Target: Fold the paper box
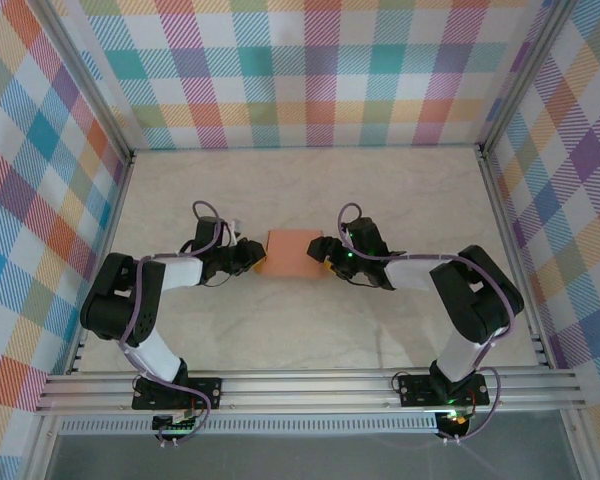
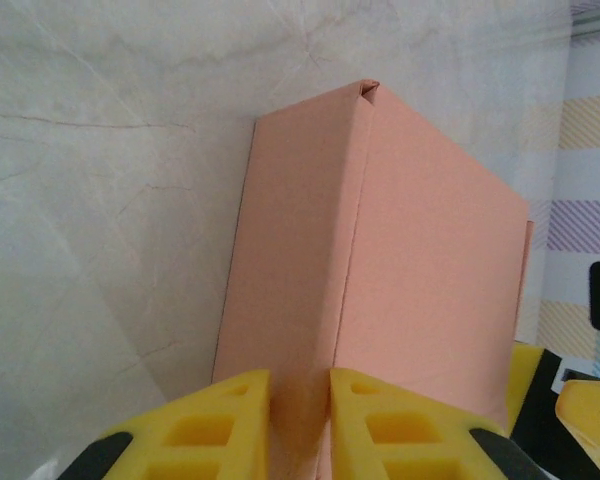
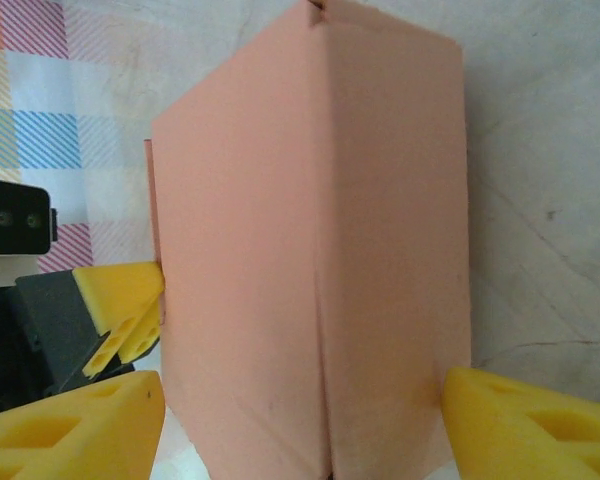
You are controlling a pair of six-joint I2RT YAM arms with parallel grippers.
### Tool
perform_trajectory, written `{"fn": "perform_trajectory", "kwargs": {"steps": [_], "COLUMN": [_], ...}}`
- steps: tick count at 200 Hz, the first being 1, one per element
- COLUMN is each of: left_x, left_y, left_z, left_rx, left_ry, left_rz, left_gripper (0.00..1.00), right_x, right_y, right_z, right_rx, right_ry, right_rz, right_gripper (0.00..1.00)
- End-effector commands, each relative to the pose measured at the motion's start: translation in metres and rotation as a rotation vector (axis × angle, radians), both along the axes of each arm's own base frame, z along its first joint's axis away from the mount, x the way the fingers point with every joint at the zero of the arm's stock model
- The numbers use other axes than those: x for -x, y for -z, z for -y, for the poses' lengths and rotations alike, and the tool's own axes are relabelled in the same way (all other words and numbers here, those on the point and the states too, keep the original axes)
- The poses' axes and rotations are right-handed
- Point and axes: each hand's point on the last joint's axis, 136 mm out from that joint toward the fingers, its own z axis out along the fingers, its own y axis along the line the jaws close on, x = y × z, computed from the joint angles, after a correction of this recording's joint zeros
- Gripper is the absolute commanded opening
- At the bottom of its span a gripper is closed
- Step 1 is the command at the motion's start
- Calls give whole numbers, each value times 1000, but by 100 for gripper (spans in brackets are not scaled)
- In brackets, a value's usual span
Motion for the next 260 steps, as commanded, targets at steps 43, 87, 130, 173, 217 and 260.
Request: {"fn": "perform_trajectory", "kwargs": {"steps": [43,87,130,173,217,260], "left_x": [23,22,23,19,10,30], "left_y": [49,50,45,26,-29,-99], "left_z": [-27,-26,-27,-34,-44,-26], "left_rx": [-20,-17,-44,-105,-271,-667], "left_ry": [-66,-56,-38,-30,-35,75], "left_rz": [-191,-191,-181,-114,146,642], "left_gripper": [19,20,22,39,62,80], "right_x": [-6,-12,-16,-16,-14,-12], "right_y": [10,1,-15,-24,-32,-41], "right_z": [8,-14,-18,-16,-11,1], "right_rx": [20,-88,-134,-145,-152,-152], "right_ry": [45,-16,-18,-15,-2,7], "right_rz": [-26,-20,29,34,30,34], "right_gripper": [76,71,55,48,46,47]}}
